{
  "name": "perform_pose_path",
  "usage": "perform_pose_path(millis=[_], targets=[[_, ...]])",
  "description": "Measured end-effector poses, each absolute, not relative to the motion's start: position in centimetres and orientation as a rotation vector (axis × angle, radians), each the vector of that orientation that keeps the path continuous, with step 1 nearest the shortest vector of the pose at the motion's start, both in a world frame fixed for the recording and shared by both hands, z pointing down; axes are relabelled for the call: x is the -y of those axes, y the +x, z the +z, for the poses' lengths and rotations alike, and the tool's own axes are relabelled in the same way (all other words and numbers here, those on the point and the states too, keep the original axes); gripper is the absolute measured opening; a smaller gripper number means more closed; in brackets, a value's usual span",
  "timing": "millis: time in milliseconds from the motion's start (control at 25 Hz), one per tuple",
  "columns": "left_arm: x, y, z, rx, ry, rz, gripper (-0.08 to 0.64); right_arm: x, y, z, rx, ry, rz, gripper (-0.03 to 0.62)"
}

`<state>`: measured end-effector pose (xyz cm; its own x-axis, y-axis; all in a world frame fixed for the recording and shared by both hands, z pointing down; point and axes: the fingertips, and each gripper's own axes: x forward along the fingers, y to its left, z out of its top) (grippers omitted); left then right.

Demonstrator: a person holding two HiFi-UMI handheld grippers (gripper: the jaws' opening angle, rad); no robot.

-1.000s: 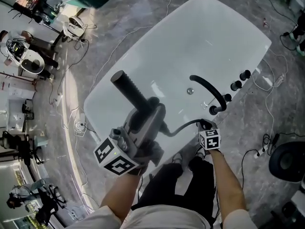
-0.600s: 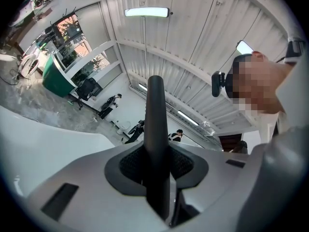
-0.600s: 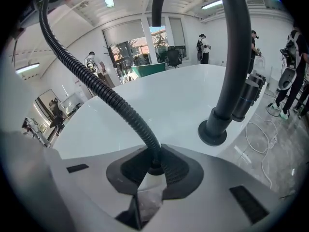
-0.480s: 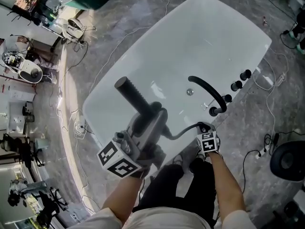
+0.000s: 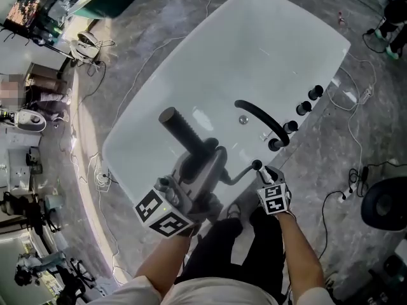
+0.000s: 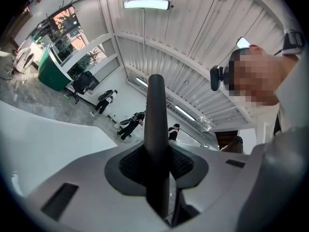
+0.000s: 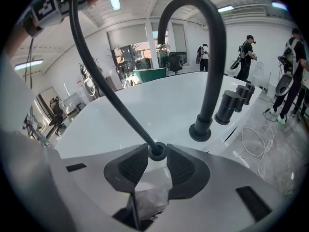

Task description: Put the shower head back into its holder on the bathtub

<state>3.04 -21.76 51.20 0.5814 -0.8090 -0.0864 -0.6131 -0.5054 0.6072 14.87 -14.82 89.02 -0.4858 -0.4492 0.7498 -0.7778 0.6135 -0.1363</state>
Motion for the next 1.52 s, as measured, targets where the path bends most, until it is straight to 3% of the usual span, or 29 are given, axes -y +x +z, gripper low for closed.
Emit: perform_pose_path(millis=[680, 920, 1520], targets=[[22.0, 13.6, 65.7, 1.158, 2.555, -0.089, 0.110, 12.9, 22.5, 78.5, 2.374, 1.237, 0.879, 0.098], [20.1, 17.1, 70.5, 1.069, 2.782, 0.110, 0.110, 12.8, 23.9, 79.0, 2.361, 1.205, 0.854, 0.098], [20.9, 18.7, 81.2, 1.038, 2.864, 0.173, 0.110, 13.4, 23.3, 83.1, 2.305, 1.103, 0.835, 0.098]])
